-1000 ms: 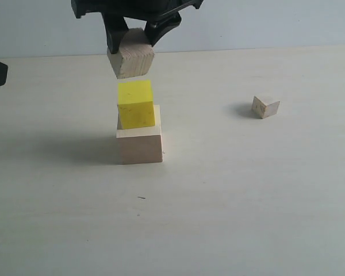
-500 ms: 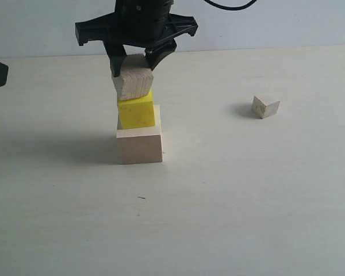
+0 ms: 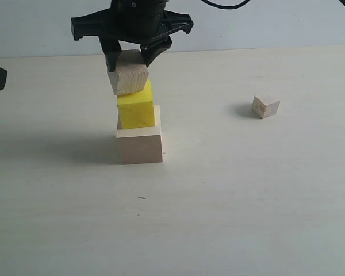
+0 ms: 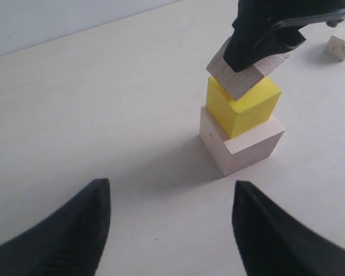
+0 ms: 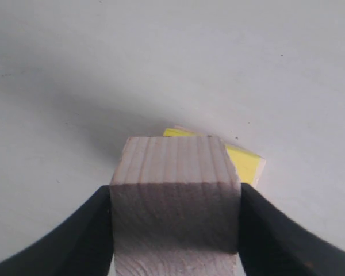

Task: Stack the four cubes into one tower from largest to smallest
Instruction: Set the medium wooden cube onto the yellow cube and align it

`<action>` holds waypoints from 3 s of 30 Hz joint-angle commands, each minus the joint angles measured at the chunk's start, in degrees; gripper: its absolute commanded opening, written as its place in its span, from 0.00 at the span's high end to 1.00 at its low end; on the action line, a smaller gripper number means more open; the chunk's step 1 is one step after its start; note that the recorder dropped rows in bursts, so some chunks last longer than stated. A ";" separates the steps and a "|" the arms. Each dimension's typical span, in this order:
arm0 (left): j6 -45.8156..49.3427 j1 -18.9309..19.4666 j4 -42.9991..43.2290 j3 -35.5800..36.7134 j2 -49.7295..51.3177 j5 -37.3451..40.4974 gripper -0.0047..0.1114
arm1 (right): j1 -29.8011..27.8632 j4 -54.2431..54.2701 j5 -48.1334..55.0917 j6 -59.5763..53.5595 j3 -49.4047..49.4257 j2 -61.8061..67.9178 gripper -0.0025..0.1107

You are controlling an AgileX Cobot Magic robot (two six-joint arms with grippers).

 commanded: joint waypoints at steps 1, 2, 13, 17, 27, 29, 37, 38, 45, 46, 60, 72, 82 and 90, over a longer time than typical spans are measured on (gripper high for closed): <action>0.17 0.06 -0.21 0.14 0.05 -0.11 0.44 | -0.06 -0.49 -0.50 -0.06 -0.55 -1.82 0.98; 0.17 0.06 -0.21 0.14 0.05 -0.11 0.44 | -0.06 -0.49 -0.50 -0.06 -0.55 -2.25 0.98; 0.17 0.06 -0.21 0.14 0.05 -0.11 0.44 | -0.06 -1.67 -0.50 -0.06 2.92 -4.68 0.98; 0.17 0.06 -0.21 0.14 0.05 -0.11 0.44 | -0.06 -1.81 -0.50 -0.06 2.92 -4.21 0.98; 0.17 0.06 -0.21 0.14 0.05 -0.11 0.44 | -0.06 -3.47 -0.50 0.93 2.92 -3.19 0.98; 0.17 0.06 -0.21 0.14 0.05 -0.11 0.44 | -0.06 -2.62 -0.50 0.93 2.92 -2.23 0.98; 0.29 0.06 -0.21 0.14 0.05 -0.11 0.44 | -0.06 -2.24 -0.50 1.02 2.92 -2.04 0.98; 0.29 0.06 -0.21 0.14 0.05 -0.11 0.44 | -0.06 -2.35 -0.50 1.02 2.92 -2.04 0.98; 0.29 0.06 -0.21 0.14 0.05 -0.11 0.44 | -0.06 -2.83 -0.50 1.52 2.92 -2.04 0.98; 0.29 0.06 -0.21 0.14 0.05 -0.11 0.44 | -0.06 -2.83 -0.50 1.52 2.92 -2.04 0.98; 0.29 0.06 -0.21 0.14 0.05 -0.11 0.44 | -0.06 -2.81 -0.50 1.52 2.92 -1.70 0.82; 0.29 0.06 -0.21 0.14 0.05 -0.11 0.44 | -0.06 -1.55 -0.50 1.52 2.92 -0.98 0.69; 0.26 0.06 -0.21 0.14 0.05 0.84 0.44 | -0.06 -1.55 -0.50 1.52 2.92 -0.98 0.54; 0.26 0.06 -0.21 0.14 0.05 1.48 0.44 | -0.06 -1.74 -0.50 1.52 2.92 -0.98 0.44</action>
